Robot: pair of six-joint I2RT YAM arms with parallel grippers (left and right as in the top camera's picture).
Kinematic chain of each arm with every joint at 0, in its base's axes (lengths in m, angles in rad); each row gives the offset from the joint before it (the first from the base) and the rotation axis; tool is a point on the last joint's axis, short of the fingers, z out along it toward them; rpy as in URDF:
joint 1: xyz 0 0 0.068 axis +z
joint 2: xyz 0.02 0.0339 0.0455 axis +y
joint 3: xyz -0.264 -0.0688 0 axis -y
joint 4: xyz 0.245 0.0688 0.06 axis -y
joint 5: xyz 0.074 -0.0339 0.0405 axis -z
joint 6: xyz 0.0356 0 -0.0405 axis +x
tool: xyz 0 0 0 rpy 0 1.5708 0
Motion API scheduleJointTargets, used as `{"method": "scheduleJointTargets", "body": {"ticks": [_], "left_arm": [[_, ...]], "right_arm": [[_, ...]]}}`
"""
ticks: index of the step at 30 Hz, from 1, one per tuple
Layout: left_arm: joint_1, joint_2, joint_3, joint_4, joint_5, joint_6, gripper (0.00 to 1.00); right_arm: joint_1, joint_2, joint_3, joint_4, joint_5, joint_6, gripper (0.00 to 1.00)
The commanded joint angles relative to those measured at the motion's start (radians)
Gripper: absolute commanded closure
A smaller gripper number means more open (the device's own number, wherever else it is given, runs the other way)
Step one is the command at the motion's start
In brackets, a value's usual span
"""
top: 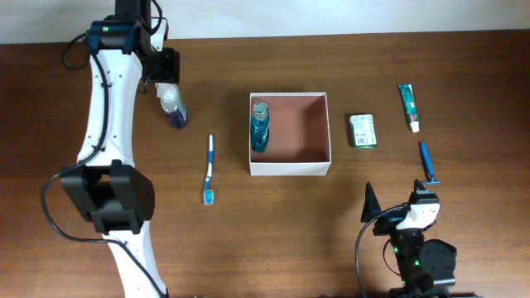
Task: Pack container
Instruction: 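Move the left gripper back over the clear pump soap bottle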
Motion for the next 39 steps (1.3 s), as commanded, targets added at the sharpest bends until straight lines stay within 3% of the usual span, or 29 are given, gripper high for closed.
{"method": "scheduleJointTargets", "body": {"ticks": [1,13,18,22,25,31,39], "left_arm": [[0.002,0.064,-0.013,-0.009,0.015,0.019,0.33],[0.002,0.144,-0.013,-0.024,0.014,0.019,0.35],[0.002,0.144,-0.013,-0.025,0.015,0.019,0.42],[0.003,0.144,-0.013,-0.026,0.007,0.019,0.66],[0.003,0.144,-0.01,-0.024,0.007,0.019,0.67],[0.001,0.143,0.018,-0.036,0.008,0.019,0.86],[-0.001,0.132,0.199,-0.129,0.008,0.019,0.93]], "right_arm": [[-0.005,-0.011,-0.009,0.001,-0.01,0.0,0.02],[-0.005,-0.011,-0.009,0.001,-0.009,0.0,0.01],[-0.005,-0.011,-0.009,0.001,-0.009,0.0,0.01],[-0.005,-0.011,-0.009,0.001,-0.01,0.0,0.02],[-0.005,-0.011,-0.009,0.001,-0.009,0.0,0.01],[-0.005,-0.011,-0.009,0.0,-0.009,0.0,0.02],[-0.005,-0.011,-0.009,0.001,-0.01,0.0,0.01]]}}
